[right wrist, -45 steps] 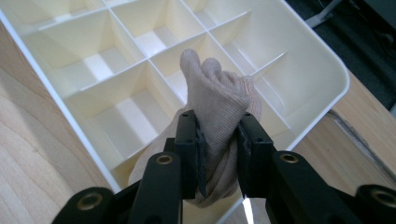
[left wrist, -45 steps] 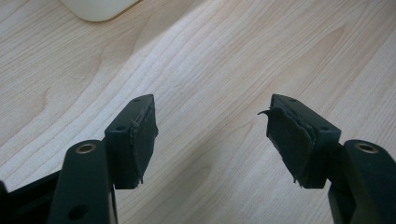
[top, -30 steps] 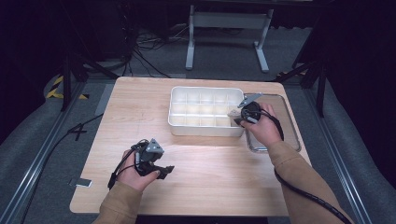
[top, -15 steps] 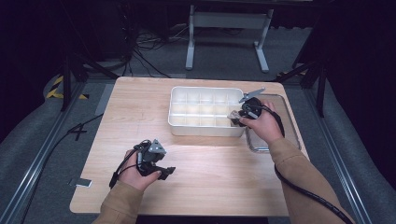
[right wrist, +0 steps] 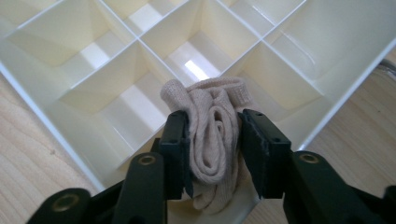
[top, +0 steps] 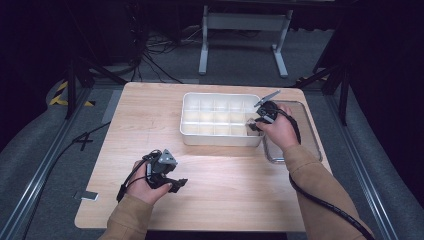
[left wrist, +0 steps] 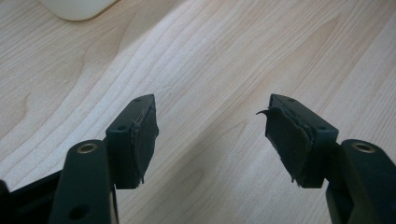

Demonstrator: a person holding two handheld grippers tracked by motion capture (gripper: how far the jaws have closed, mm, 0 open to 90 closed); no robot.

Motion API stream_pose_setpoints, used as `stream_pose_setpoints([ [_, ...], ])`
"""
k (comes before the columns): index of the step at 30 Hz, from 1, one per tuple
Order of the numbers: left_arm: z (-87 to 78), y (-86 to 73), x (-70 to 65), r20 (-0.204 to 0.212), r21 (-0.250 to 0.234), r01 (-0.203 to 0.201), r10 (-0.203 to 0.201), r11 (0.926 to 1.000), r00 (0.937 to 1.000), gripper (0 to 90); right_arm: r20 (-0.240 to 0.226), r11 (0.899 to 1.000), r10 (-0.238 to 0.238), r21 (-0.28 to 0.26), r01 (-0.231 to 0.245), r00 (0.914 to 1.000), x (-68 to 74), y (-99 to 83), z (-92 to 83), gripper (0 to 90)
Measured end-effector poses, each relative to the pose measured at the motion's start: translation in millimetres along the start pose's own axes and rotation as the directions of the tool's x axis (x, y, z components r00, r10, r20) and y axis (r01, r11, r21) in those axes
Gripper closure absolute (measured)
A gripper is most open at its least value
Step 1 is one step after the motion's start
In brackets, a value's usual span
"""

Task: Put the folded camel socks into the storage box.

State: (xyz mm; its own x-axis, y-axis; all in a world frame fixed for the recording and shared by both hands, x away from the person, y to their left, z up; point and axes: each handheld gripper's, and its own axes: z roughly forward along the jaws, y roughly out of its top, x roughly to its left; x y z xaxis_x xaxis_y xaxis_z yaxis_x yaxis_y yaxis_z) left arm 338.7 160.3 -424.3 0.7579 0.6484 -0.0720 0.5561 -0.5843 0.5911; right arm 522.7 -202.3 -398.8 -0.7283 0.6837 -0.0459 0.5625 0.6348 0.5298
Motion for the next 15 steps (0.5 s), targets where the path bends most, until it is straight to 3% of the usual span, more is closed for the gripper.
stream_pose_setpoints([
  [2,-0.2,0.0,0.4,-0.002,0.002,-0.002,0.002,1.0,1.0,34.6,-0.015,1.0,-0.009,0.011,0.009,0.9999,0.4,0.6,0.5,73.4],
  [7,0.6,0.0,0.5,-0.001,0.007,-0.005,0.005,1.0,1.0,34.6,-0.036,0.999,-0.025,0.044,0.026,0.9991,4.5,1.8,1.8,76.6],
  [15,0.9,0.1,-0.6,0.004,0.013,-0.002,0.002,0.9999,1.0,34.5,-0.044,0.993,0.038,0.114,-0.032,0.9983,4.2,1.5,10.8,77.5],
])
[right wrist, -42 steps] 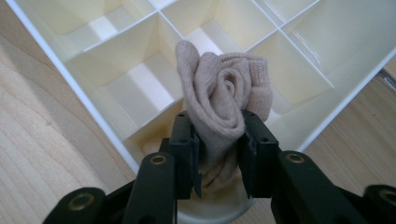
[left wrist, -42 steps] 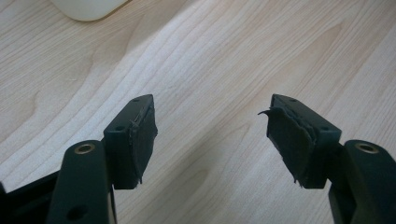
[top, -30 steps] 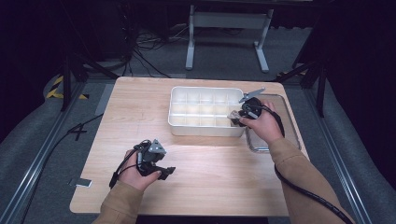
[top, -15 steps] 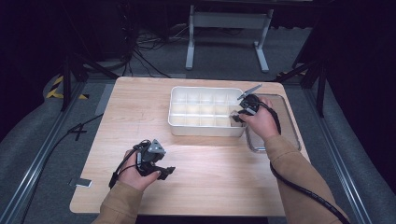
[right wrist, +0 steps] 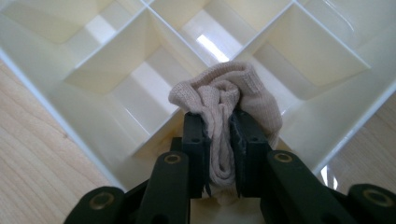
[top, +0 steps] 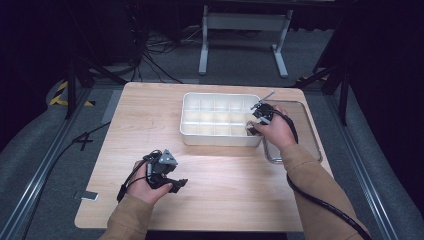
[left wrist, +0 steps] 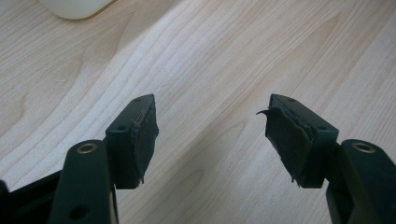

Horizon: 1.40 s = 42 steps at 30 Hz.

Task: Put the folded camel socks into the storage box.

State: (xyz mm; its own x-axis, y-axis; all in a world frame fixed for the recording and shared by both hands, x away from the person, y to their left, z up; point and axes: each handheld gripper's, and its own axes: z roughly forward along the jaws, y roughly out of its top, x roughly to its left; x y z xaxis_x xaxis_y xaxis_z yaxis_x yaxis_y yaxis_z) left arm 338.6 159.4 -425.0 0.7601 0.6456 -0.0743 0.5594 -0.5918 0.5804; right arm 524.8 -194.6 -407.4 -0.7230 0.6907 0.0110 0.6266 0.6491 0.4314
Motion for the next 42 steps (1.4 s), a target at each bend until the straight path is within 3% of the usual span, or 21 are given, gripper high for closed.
stream_pose_setpoints([
  [10,1.1,-1.0,1.3,0.006,-0.011,0.003,-0.003,0.9999,1.0,34.5,0.018,0.994,0.002,0.105,-0.004,0.9998,-0.2,5.6,18.0,77.4],
  [17,0.6,-0.3,1.2,0.014,-0.004,0.003,-0.003,1.0,0.9999,34.5,0.013,0.994,-0.004,0.111,0.002,0.9999,0.1,6.0,18.3,75.2],
  [22,0.3,0.5,1.4,0.011,-0.016,0.003,-0.003,0.9999,0.9999,34.0,0.012,0.998,-0.028,0.064,0.027,0.9995,2.3,2.1,10.5,69.7],
  [26,-3.0,2.0,3.7,0.005,-0.017,0.004,-0.004,0.9998,1.0,34.0,0.001,1.0,-0.012,0.013,0.012,0.9999,2.8,-2.1,2.1,61.3],
  [32,-5.4,0.9,4.6,0.001,-0.025,0.011,-0.011,0.9996,0.9999,33.8,-0.004,0.997,-0.035,-0.064,0.034,0.9994,7.6,-5.8,-16.9,53.9],
  [36,-7.2,1.0,4.3,0.004,-0.032,0.008,-0.008,0.9994,1.0,33.8,-0.015,0.989,-0.057,-0.141,0.054,0.9983,14.4,-8.6,-34.0,50.2],
  [39,-9.1,0.2,3.5,0.008,-0.03,0.006,-0.006,0.9995,0.9999,34.0,-0.033,0.975,-0.076,-0.212,0.068,0.9965,19.3,-14.3,-47.4,49.7],
  [42,-12.0,-0.8,2.9,0.009,-0.027,0.004,-0.004,0.9996,1.0,34.1,-0.037,0.965,-0.088,-0.251,0.076,0.9955,22.5,-22.1,-59.8,49.4],
])
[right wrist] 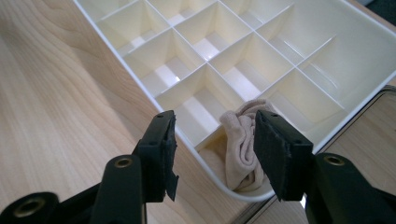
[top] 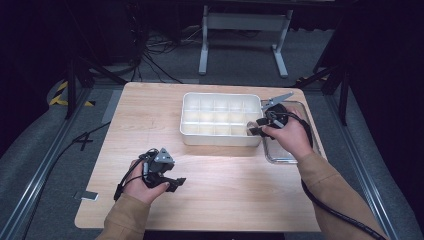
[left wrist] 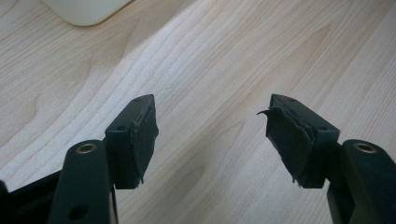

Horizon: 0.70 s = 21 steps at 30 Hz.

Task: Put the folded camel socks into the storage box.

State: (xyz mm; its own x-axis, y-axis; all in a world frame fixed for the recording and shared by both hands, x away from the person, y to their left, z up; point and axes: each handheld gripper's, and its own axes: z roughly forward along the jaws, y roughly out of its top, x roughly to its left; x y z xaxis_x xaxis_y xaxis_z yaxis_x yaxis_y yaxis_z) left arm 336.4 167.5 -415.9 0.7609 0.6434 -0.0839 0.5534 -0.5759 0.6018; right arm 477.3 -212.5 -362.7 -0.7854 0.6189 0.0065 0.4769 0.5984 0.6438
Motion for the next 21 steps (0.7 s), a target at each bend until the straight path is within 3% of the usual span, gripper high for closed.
stream_pose_setpoints([
  [5,-3.1,-0.2,0.6,-0.002,-0.005,0.003,-0.003,1.0,1.0,34.0,-0.02,0.999,-0.004,-0.05,0.003,0.9998,5.3,-7.4,-15.5,48.6],
  [14,-8.5,0.3,2.2,0.014,-0.029,0.012,-0.011,0.9995,0.9998,34.0,-0.064,0.991,-0.046,-0.125,0.038,0.9969,28.3,-26.3,-40.8,46.5],
  [21,-10.8,0.8,2.9,0.024,-0.038,0.012,-0.011,0.9992,0.9997,33.8,-0.111,0.984,-0.052,-0.173,0.032,0.9924,42.9,-44.5,-45.3,44.7],
])
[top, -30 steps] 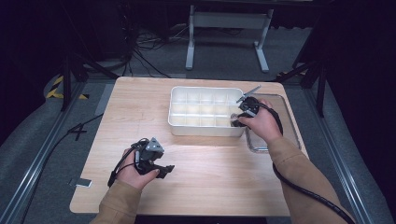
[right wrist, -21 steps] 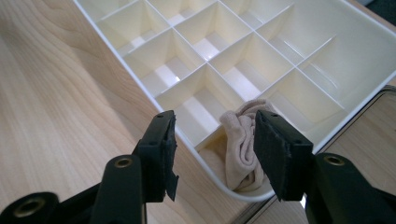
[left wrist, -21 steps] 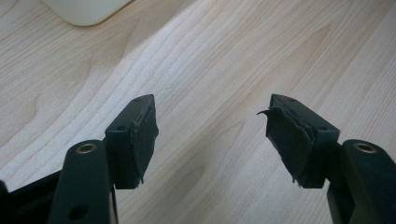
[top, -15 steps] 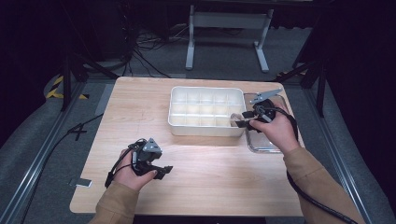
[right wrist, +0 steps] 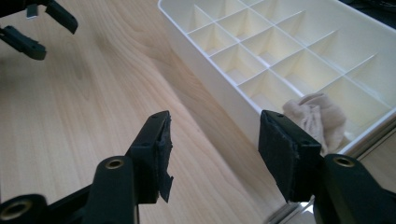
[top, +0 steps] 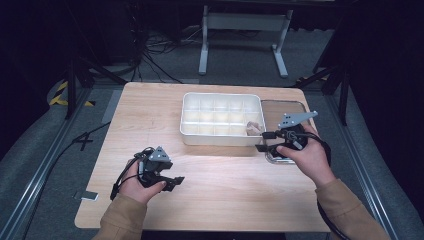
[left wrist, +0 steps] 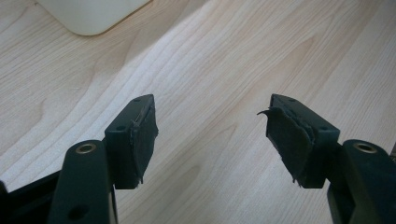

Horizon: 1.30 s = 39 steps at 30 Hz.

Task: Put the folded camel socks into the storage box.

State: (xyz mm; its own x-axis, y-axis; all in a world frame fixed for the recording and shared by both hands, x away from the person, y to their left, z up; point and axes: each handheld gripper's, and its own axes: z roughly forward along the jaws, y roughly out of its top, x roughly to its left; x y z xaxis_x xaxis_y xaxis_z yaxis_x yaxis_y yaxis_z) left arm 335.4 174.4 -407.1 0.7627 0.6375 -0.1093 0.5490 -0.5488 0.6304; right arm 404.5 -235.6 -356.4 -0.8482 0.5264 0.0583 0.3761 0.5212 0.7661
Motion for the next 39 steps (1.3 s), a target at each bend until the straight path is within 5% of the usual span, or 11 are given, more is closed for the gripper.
stream_pose_setpoints([
  [5,0.4,-0.1,0.3,-0.006,-0.001,0.003,-0.003,1.0,1.0,33.5,0.018,1.0,0.002,-0.017,-0.002,0.9998,11.2,-17.5,0.5,43.4],
  [15,1.4,0.8,0.7,-0.011,0.005,-0.006,0.006,1.0,0.9999,33.5,-0.034,0.998,0.051,-0.035,-0.052,0.9981,27.6,-40.2,6.0,40.2],
  [17,1.9,0.8,0.7,-0.01,0.008,-0.007,0.007,0.9999,0.9999,33.4,-0.043,1.0,0.029,-0.005,-0.029,0.9987,30.0,-42.0,9.3,39.8],
  [25,3.1,1.0,1.1,-0.007,0.011,-0.006,0.006,0.9999,1.0,33.4,-0.066,0.999,-0.001,-0.053,-0.002,0.9978,38.1,-56.7,21.3,40.0],
  [39,14.0,2.6,0.7,0.011,0.05,-0.043,0.043,0.9978,0.999,32.8,-0.106,0.999,-0.043,0.0,0.043,0.9935,44.7,-94.7,55.3,39.5],
])
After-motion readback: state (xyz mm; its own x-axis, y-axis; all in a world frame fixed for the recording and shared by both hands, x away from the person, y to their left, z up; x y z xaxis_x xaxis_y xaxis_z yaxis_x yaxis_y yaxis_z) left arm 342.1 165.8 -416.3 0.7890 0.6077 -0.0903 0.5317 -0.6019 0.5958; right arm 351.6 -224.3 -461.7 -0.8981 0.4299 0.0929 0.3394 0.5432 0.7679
